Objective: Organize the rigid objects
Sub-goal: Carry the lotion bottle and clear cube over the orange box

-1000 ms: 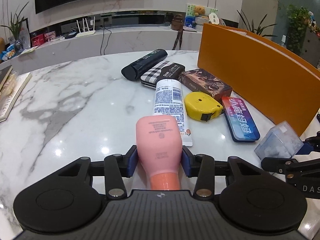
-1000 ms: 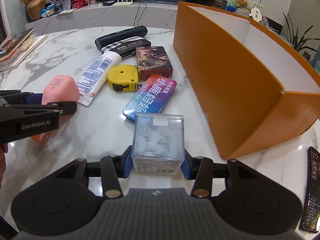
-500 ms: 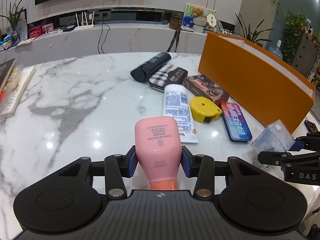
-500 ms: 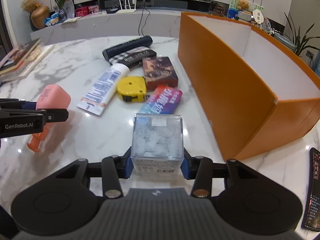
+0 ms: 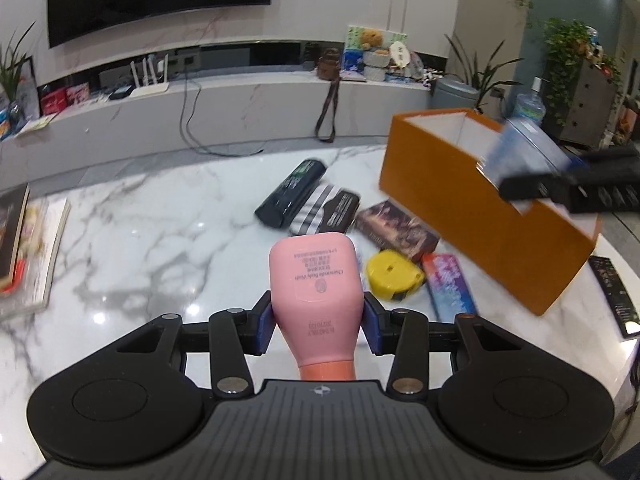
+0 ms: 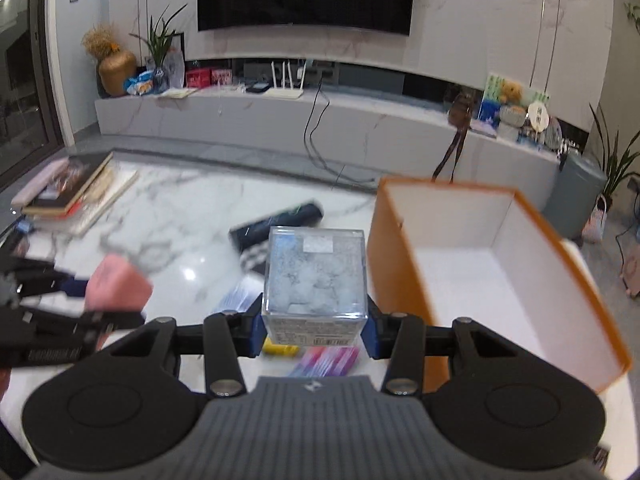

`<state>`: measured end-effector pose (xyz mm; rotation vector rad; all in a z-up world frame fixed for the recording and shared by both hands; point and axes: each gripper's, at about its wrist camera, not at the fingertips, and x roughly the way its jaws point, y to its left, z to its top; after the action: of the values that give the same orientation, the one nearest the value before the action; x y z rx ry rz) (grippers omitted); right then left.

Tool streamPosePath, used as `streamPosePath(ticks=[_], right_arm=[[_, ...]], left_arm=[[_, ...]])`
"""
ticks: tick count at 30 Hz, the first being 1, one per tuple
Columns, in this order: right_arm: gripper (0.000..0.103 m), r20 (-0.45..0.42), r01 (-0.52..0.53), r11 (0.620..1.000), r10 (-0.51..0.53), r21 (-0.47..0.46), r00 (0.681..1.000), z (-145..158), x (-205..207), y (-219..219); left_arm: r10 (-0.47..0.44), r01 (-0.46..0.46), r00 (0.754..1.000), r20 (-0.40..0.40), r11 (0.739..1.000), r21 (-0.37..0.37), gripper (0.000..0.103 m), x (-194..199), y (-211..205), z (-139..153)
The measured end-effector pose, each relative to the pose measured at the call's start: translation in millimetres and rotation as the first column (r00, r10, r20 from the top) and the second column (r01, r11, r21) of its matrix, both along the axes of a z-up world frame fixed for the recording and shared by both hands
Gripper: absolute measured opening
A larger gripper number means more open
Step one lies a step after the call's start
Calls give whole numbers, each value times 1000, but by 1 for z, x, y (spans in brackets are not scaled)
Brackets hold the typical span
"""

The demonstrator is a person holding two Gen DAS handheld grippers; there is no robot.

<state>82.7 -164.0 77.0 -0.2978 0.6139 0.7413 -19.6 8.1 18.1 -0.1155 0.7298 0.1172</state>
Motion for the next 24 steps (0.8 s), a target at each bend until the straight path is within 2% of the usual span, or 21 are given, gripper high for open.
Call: streamPosePath(ticks=[6,14,18,24], right_arm=[[47,12,30,999,-30,12,999,26,53,-3],[47,22,71,997,-70,-25,997,33,113,-24],[47,-12,129,992,-129,11,992,32,139,-50],[47,-56,207,978,-208,-21,977,11,166,-76]], left_arm=[[-55,55,998,15,998,14,50,29,-10,22],[-199,197,979,33,979,54,50,91,-47,53],[-291,288,956,35,955,74,50,128,-75,70],[-432,430,902,-3,897,103,50,181,-118,80]])
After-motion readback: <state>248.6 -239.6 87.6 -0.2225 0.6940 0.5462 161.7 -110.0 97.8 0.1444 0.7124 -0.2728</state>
